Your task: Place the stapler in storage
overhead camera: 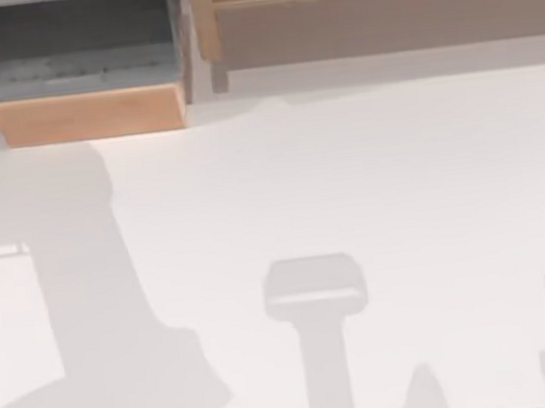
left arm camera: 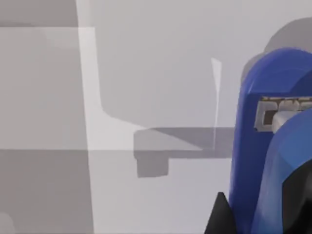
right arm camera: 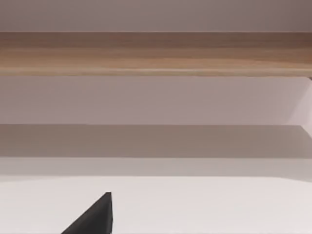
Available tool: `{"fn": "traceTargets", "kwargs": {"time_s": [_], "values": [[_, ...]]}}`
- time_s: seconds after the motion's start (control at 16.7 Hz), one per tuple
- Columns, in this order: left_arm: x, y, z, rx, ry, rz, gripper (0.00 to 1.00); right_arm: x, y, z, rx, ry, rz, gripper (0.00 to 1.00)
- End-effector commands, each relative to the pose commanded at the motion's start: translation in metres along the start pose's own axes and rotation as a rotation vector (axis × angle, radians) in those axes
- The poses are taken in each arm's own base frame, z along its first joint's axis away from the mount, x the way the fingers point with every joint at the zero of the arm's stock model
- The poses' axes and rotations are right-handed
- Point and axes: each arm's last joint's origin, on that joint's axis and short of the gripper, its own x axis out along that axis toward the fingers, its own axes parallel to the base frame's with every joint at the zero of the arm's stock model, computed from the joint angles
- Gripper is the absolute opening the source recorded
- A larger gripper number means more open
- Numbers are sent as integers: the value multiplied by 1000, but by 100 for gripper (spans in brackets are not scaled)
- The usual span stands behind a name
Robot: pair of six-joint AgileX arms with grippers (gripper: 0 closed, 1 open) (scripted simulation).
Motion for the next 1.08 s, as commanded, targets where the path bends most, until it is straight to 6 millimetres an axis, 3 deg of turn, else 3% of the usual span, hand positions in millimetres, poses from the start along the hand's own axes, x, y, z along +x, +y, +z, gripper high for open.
{"fn": "traceTargets", "kwargs": {"time_s": [0.66, 1.08], "values": [[6, -1, 1, 3, 1, 0, 0, 0, 0, 0, 0, 0, 0, 100], [6, -1, 1, 3, 1, 0, 53, 0, 0, 0, 0, 0, 0, 100]]}}
